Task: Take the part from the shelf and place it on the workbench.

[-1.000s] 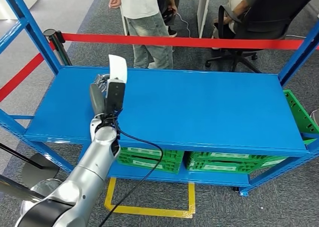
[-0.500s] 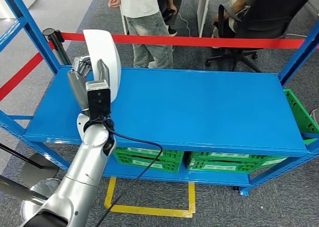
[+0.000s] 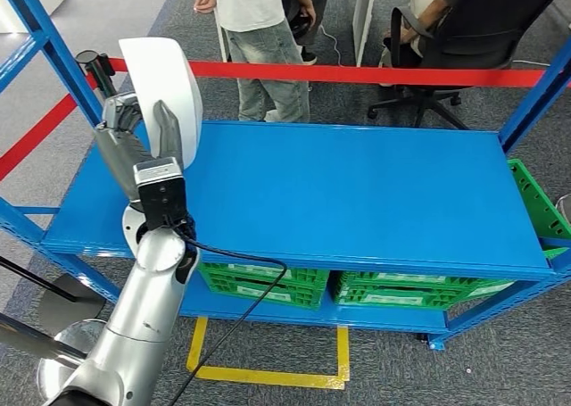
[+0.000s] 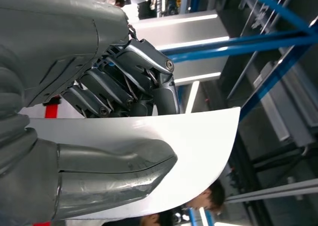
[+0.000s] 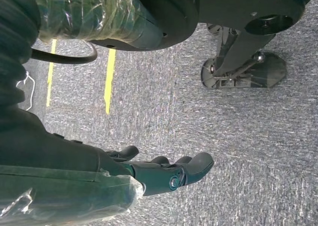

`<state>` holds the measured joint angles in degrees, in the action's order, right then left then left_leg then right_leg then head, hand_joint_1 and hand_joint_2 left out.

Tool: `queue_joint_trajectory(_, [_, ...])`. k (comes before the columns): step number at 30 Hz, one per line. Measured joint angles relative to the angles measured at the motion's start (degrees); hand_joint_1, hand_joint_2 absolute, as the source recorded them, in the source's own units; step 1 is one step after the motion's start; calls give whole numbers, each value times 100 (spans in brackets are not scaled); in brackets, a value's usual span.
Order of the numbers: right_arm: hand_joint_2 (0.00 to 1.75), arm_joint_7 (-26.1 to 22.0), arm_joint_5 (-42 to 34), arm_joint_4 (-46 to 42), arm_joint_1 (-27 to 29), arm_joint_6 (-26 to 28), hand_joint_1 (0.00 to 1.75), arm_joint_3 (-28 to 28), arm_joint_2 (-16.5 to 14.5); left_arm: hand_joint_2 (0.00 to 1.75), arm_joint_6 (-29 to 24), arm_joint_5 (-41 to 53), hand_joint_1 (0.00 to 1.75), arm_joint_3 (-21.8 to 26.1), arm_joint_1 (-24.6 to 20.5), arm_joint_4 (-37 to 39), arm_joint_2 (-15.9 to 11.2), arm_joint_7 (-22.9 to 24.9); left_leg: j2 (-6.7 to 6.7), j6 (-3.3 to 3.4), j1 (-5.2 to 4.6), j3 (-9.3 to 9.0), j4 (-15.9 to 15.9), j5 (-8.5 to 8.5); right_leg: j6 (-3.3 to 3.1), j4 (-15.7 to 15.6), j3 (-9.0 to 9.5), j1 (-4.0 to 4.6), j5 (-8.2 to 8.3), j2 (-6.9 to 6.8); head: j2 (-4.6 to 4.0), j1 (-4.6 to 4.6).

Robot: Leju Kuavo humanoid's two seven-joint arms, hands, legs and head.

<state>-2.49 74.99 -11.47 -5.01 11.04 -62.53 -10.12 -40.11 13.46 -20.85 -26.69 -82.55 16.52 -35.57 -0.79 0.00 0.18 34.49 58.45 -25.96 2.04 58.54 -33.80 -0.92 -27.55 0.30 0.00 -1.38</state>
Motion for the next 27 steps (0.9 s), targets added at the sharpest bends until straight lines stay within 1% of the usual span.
queue_joint_trajectory(12, [175,-31,0,0,-1,-25,0,2,0,175,25,-51,175,-1,93,-210,-34,-22,0,0,0,0,0,0,0,0,0,0,0,0,0,0])
queue_joint_trajectory(15, [175,-36,-1,0,-2,-28,0,2,0,175,176,-396,175,-46,94,-209,-43,71,0,0,0,0,0,0,0,0,-1,0,0,0,0,0])
queue_joint_trajectory(19, [175,-37,-19,0,-2,-24,0,2,0,175,620,-1097,175,-153,102,-208,-44,208,0,0,0,1,0,0,0,0,-1,0,0,1,0,0])
queue_joint_trajectory(27, [175,-37,-20,0,-1,-19,0,0,0,175,719,-1238,175,-244,108,-208,-52,228,0,0,0,1,0,0,0,0,-3,0,0,3,0,0])
